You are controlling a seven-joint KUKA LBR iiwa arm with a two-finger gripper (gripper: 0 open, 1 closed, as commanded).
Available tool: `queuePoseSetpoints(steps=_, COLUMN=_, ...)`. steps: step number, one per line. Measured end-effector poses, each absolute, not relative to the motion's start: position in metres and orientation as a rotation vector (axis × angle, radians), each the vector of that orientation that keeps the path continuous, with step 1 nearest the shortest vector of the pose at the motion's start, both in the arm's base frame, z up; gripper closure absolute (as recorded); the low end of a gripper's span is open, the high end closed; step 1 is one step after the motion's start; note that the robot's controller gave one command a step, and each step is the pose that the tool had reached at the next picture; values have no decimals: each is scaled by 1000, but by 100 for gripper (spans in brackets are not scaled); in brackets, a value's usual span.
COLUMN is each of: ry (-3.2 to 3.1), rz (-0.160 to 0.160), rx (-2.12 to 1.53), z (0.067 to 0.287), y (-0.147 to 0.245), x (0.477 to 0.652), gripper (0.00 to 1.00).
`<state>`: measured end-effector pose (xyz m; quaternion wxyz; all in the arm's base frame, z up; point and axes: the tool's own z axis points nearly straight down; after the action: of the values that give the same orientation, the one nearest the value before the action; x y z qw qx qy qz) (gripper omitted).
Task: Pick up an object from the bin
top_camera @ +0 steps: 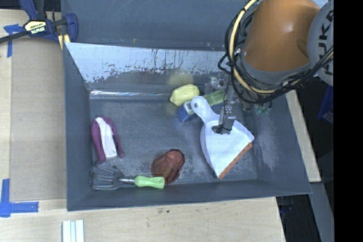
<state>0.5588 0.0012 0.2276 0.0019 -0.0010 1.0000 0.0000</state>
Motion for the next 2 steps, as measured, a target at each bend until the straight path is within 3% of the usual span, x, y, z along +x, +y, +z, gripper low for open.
queuePoseSetpoints(steps=1, ry=3138, rz=0, rx=-3, z=228, y=1, x=559, gripper=0)
queuePoseSetpoints(steps=2, ry=3075, rz=-2, rx=-614, z=244, y=-2, x=542, gripper=0)
